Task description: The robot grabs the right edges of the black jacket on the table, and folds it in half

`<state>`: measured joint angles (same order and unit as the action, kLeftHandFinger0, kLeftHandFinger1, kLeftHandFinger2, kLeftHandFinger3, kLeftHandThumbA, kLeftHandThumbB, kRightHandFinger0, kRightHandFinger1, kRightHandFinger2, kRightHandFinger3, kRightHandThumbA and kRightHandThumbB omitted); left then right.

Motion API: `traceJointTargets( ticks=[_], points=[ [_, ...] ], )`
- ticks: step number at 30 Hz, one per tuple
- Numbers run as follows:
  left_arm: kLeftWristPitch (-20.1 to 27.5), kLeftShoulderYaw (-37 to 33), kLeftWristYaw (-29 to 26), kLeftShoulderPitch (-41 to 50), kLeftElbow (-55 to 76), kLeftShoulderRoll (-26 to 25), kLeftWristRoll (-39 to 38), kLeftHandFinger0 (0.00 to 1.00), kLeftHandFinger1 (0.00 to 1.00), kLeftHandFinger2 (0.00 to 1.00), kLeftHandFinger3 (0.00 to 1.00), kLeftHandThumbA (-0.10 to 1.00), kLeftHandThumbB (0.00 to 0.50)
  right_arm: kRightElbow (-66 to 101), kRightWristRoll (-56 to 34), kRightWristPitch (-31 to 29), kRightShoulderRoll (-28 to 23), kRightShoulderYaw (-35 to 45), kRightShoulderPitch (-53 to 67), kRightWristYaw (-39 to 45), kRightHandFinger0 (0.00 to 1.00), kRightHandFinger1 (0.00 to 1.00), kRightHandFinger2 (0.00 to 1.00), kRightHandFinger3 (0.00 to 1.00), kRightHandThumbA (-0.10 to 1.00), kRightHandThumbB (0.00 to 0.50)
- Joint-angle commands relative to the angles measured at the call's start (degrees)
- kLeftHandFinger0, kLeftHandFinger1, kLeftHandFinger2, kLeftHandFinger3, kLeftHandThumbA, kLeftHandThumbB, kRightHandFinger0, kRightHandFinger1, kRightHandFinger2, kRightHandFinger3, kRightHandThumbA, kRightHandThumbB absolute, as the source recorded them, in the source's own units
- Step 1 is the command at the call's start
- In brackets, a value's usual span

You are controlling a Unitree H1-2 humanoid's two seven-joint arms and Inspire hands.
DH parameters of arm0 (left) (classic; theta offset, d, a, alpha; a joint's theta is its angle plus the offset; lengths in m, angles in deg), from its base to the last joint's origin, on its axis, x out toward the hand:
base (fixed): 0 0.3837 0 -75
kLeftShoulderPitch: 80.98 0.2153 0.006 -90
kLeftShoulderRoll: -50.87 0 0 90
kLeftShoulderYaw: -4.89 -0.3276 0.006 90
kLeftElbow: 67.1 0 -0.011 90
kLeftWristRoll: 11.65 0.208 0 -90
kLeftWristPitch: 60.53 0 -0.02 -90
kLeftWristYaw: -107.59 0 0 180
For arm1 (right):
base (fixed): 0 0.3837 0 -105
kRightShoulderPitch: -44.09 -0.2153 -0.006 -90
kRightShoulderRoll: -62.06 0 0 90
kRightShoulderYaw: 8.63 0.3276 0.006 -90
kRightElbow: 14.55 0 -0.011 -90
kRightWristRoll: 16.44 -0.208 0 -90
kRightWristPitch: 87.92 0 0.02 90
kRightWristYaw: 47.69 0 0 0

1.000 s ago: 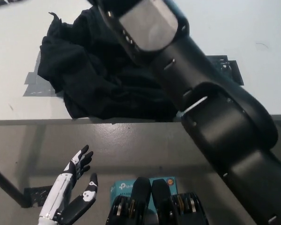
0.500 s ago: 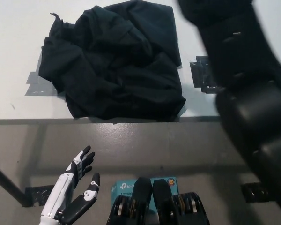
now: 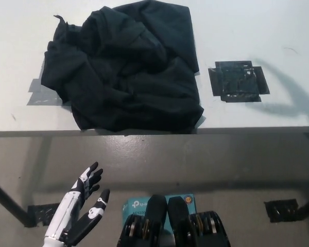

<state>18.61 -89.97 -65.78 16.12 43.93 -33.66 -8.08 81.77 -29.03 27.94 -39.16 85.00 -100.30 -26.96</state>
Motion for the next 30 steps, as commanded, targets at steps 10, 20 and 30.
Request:
traceJointTargets(
  ticks=[10, 20, 30],
  points=[
    [0.3, 4.2, -1.6, -1.7, 2.2, -0.3, -1.5, 1.0, 1.0, 1.0, 1.0, 0.71, 0.0, 39.2, -10.0, -12.7, 6.0, 12.3, 51.9, -2.8, 1.0, 1.0, 1.0, 1.0, 1.0, 0.405],
    [0.2, 6.1, -0.4, -0.2, 3.1, -1.2, -2.0, 1.0, 1.0, 1.0, 1.0, 0.74, 0.0, 15.5, 8.3, -26.9, 13.8, 1.9, 59.1, -3.9, 1.0, 1.0, 1.0, 1.0, 1.0, 0.237],
    [0.8, 7.0, 0.2, 0.9, 3.1, -1.6, -2.2, 1.0, 1.0, 1.0, 1.0, 0.75, 0.0, 4.9, 11.1, -30.6, 13.9, -2.5, 60.4, -4.1, 1.0, 1.0, 1.0, 1.0, 1.0, 0.171]
  ],
)
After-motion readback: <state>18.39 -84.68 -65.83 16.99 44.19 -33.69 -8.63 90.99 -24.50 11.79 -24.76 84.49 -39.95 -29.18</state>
